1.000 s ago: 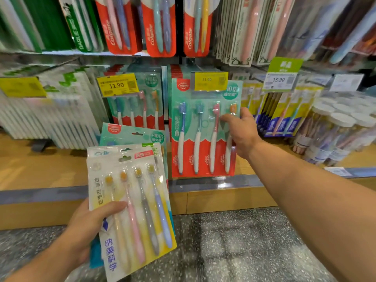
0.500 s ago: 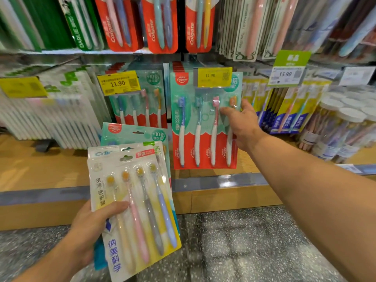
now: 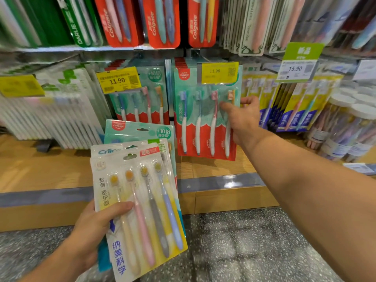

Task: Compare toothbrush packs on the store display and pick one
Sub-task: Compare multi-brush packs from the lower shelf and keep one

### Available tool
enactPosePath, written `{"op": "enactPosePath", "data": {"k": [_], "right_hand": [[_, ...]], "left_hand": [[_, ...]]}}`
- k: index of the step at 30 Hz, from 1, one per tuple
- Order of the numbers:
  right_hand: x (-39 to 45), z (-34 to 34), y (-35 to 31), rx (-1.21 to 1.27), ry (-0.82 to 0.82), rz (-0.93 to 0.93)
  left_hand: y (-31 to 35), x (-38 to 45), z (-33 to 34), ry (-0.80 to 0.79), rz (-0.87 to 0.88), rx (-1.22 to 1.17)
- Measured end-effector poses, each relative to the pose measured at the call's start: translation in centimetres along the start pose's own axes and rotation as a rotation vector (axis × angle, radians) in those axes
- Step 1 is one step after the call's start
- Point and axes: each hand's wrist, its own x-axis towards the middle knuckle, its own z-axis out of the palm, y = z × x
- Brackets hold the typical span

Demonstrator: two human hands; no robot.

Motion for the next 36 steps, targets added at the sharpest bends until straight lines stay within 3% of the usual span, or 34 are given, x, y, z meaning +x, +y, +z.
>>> {"op": "enactPosePath", "data": {"k": [5,9,15,22,24,27,33,36], "right_hand": [[0.9,1.2,1.0,0.076,0.138,0.062],[1.5,1.6,1.7,0.08,0.152,0.098],[0.8,0.0,1.3,0.087,0.056,0.238],[-2.8,-3.7,0.6,-0.159,0.042,0.333],[-3.7,-5.1,0.5,-0.329,-0.036,0.308],[-6.5,-6.6,0.5,-0.479,-0.291,0.312],[-14.0,-4.3,1.9,-0.401,-0.721,0.408],[-17.0,-1.8,2.6,-0.297,-0.784,0.333]], "left_hand": [[-0.6,0.8,0.2,-0.006,-0.007,-0.018],[-1.3,1.4,0.3,-0.025,-0.03,-0.002],[-1.7,1.6,0.4,-0.054,-0.039,0.004],[-1.4,0.8,1.5,-0.062,-0.039,-0.058],[-1.8,-0.1,1.0,-0.145,-0.038,-0.116],[-1.4,-0.3,1.1,-0.182,-0.027,-0.149],[2.2,-2.7,2.0,-0.249,0.048,-0.132],[3.3,-2.9,1.3,-0.224,0.027,-0.158]]}}
